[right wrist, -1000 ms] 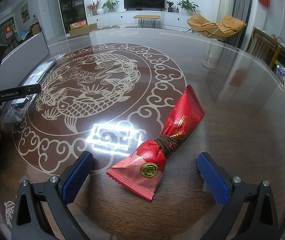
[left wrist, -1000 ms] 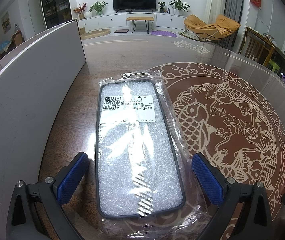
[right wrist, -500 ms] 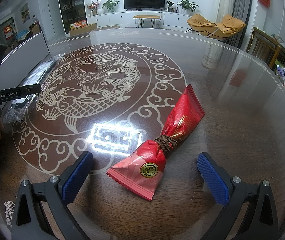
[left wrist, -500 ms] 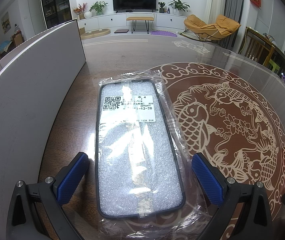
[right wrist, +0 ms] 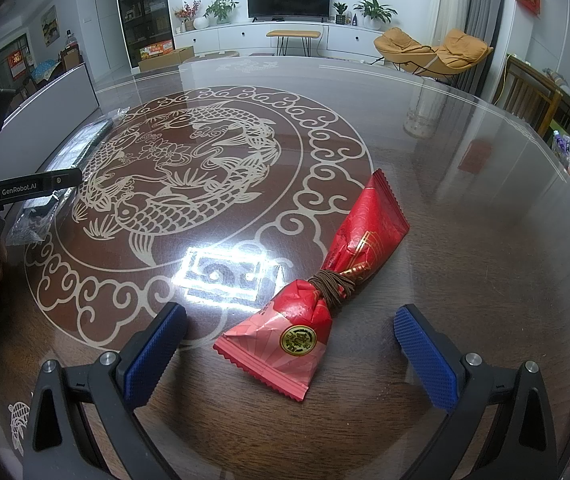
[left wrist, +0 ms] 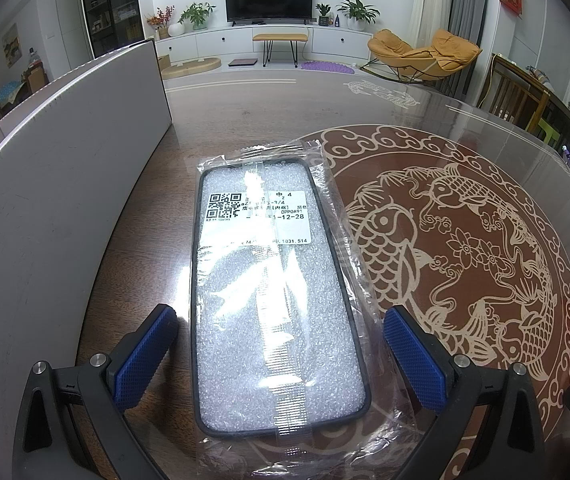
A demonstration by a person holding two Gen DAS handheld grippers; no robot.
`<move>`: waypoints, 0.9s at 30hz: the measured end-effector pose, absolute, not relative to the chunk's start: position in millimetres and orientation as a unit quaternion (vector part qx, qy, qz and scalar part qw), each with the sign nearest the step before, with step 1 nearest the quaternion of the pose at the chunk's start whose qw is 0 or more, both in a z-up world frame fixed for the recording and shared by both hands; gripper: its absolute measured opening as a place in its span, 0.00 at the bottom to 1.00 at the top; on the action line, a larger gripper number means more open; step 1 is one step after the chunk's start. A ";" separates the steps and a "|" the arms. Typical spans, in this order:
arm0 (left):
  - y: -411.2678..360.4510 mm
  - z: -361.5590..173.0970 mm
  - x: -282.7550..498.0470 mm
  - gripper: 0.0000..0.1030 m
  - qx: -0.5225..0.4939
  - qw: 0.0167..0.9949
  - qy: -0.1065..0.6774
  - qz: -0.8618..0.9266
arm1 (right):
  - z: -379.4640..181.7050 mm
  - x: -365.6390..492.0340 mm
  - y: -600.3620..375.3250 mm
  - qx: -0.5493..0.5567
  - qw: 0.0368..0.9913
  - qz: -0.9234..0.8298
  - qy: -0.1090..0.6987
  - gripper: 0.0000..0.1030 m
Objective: Organize objects
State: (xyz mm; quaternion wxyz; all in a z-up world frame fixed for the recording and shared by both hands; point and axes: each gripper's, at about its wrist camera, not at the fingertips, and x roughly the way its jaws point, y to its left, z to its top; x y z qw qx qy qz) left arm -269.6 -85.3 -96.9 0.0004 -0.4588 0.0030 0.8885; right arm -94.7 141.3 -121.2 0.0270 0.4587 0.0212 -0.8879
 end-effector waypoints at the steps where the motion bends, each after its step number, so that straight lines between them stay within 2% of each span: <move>1: -85.2 -97.0 -269.6 1.00 -0.459 0.000 0.003 0.889 | -121.2 -94.7 141.1 0.459 0.027 -0.888 0.021 1.00; 27: -84.4 -97.5 -269.9 1.00 -0.459 0.000 0.003 0.889 | -121.1 -94.6 141.7 0.459 0.028 -0.888 0.020 1.00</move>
